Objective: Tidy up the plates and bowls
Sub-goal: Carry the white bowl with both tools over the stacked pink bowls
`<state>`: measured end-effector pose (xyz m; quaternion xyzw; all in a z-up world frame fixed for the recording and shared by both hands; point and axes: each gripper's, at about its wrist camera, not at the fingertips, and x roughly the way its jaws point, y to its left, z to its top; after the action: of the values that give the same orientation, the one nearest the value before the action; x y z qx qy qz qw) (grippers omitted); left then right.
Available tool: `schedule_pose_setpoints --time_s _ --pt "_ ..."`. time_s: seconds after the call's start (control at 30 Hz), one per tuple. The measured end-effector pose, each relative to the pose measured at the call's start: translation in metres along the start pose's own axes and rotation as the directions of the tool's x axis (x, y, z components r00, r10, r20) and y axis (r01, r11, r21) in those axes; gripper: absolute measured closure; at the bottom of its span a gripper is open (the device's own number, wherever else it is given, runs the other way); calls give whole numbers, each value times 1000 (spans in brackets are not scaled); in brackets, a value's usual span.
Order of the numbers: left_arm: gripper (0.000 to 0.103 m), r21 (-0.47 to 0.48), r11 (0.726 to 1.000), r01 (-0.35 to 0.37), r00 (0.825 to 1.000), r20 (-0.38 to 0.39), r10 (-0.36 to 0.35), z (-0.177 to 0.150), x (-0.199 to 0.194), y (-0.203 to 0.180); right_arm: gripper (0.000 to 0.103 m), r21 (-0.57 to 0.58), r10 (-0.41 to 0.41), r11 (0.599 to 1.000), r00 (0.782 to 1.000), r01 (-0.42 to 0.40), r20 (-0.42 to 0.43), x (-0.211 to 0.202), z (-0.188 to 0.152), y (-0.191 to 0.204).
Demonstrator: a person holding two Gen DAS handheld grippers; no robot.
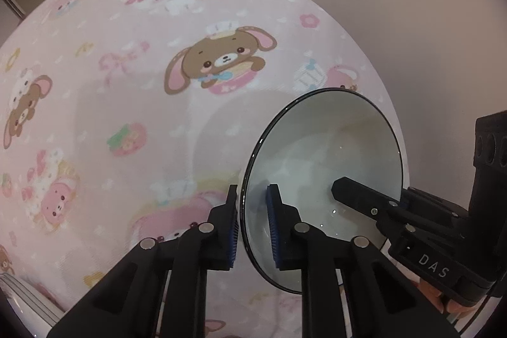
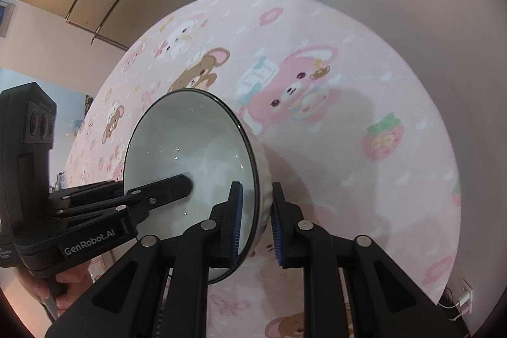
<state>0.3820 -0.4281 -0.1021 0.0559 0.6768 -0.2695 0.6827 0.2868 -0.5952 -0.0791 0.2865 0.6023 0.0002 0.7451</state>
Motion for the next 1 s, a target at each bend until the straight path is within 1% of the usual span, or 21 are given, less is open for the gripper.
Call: schedule_pose_setpoints --time_s 0.07,0.17,0.27,0.43,0.53,0.6,0.67,0.77,0.8,0.83,0.93,1.0 --pt "88 7 1000 -5 1000 15 5 -1 -4 -2 88 24 -7 1000 1000 8 -7 0 0 -3" --pt "89 21 1000 -6 999 43 5 -6 -17 -3 89 18 -11 1000 1000 12 -15 -3 -2 2" --pt "89 26 1000 8 998 67 -10 -13 -35 -2 89 16 3 1000 1000 -3 6 -15 -3 7" --pt "89 30 999 17 993 116 -20 -28 -72 2 89 -22 -3 1000 999 4 36 -36 -8 30" --pt "89 40 999 -14 987 162 7 -42 -95 -4 89 -55 -16 998 999 18 46 -48 -15 48" --pt "89 48 998 -34 979 201 24 -51 -115 -4 89 -55 -13 998 999 15 49 -56 -18 61" --pt "89 37 999 -28 974 225 19 -63 -135 0 89 -87 -23 996 998 29 66 -67 -25 81" --pt "89 21 1000 0 966 260 -6 -83 -163 12 89 -145 -27 989 995 41 95 -84 -39 108" --pt "89 18 1000 2 963 268 -7 -83 -163 14 89 -162 -24 986 995 40 99 -88 -45 118" --pt "89 17 1000 0 959 282 -5 -93 -173 18 88 -177 -22 983 994 40 103 -91 -50 124" --pt "89 21 999 -29 951 309 21 -111 -187 25 88 -230 -38 971 993 63 112 -97 -68 151" --pt "89 26 998 -59 945 323 48 -126 -195 29 88 -251 -44 966 994 69 103 -95 -77 166"
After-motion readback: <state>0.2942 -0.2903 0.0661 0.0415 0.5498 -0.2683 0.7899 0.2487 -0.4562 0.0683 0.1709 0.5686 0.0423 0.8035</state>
